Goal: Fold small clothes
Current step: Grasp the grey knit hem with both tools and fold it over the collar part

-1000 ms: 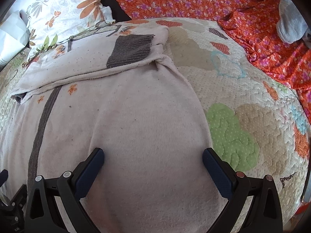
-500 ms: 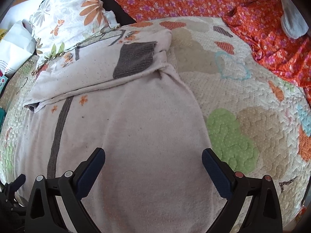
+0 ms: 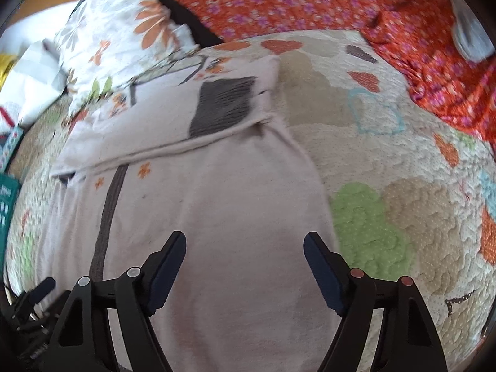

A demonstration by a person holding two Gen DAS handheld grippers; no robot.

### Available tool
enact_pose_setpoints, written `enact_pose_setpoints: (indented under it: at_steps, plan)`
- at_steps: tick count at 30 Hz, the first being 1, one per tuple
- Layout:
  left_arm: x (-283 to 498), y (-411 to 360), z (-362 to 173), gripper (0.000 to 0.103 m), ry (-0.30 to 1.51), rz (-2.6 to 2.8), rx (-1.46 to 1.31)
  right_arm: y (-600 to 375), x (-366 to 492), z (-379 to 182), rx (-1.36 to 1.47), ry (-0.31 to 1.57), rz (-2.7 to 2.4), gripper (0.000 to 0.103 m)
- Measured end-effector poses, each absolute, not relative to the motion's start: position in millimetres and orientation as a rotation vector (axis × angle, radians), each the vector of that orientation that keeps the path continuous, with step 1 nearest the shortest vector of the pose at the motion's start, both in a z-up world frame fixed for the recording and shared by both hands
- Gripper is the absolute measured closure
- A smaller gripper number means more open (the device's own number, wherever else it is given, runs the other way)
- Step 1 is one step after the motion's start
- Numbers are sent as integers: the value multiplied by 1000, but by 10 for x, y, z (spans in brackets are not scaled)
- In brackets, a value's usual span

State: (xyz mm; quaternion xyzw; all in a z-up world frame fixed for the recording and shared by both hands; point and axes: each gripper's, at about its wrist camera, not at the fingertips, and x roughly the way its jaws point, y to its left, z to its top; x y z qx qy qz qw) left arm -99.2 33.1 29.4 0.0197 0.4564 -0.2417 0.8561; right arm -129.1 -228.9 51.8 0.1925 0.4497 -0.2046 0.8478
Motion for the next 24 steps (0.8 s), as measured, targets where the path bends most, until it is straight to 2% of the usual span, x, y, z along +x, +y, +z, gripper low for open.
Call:
enact_pose_setpoints:
  at_steps: [4,6,12,15,18,19,21,24]
  plan:
    - [-849,614,456,48,922,-456,-37,-2463,-1415,542,468,937,-459,31]
    - [-705,832,441,43,950,-414,-99,-2521,-1486,563,496,928,-464,33]
    - [-522,1244,125,39,1083,-392,-239,-2682,-1775,515,544,940,-519,33]
    - [-592,1241,137,38,1062,-454,-213,-2757,-1917,376,634,969,-474,33]
    - [-625,1242,110,38,1107,-575,-299,-2736,-2061,339,728,932,-379,32]
    - [-618,1229,98,39,1123,-611,-330,-2723,-2101,328,774,917,-332,32]
    - [-612,1226,57,55,1173,-690,-414,-2683,-2196,317,832,885,-290,32]
    - [-640,1228,-57,66,1241,-718,-484,-2614,-2261,219,984,864,-132,35]
